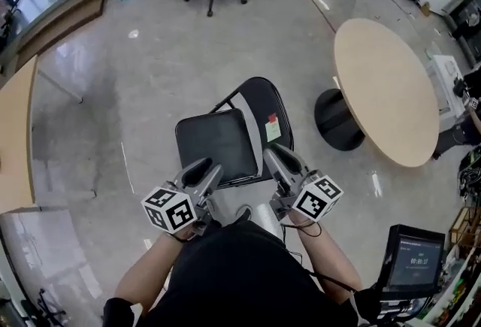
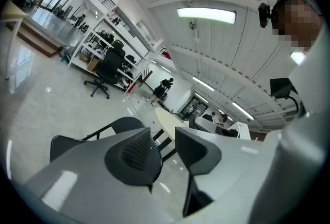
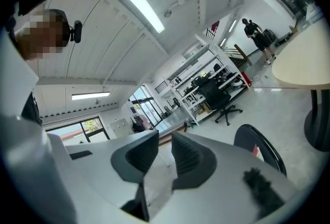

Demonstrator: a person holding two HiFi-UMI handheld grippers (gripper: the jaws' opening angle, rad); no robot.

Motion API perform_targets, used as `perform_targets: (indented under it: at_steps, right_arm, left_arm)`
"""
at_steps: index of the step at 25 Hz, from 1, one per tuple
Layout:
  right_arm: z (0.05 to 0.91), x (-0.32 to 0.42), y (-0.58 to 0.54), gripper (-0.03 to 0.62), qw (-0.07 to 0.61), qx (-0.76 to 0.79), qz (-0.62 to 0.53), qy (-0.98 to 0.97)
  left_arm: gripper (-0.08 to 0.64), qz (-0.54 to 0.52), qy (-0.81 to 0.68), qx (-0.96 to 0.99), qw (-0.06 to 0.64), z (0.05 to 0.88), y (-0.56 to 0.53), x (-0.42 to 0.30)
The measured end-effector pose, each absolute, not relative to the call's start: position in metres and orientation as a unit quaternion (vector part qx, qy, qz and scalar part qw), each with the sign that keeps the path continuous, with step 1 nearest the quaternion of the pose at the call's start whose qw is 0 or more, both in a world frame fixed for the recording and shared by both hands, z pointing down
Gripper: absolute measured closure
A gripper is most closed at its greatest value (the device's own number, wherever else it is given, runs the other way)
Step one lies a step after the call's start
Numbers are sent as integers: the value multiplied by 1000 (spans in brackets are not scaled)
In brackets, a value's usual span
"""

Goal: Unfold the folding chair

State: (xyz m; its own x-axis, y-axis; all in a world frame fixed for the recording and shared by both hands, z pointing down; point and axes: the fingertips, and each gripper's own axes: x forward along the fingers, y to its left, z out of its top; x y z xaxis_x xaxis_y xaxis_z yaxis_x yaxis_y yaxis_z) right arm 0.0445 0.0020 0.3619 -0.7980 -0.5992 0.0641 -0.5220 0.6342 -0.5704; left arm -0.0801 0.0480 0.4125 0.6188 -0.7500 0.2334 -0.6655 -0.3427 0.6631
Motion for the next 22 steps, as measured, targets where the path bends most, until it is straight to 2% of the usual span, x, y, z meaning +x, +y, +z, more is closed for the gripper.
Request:
perform_targets:
  at_steps: [11,22]
  right_arm:
    - [323,0,33,523,49,-257,-250,932]
    - [326,-14,39,536,3,-258,-225,940]
  left_arm:
    - [431,-73,-455,823,333,377,65,-103]
    - [443,-54,-448,826,338,381,63,-104]
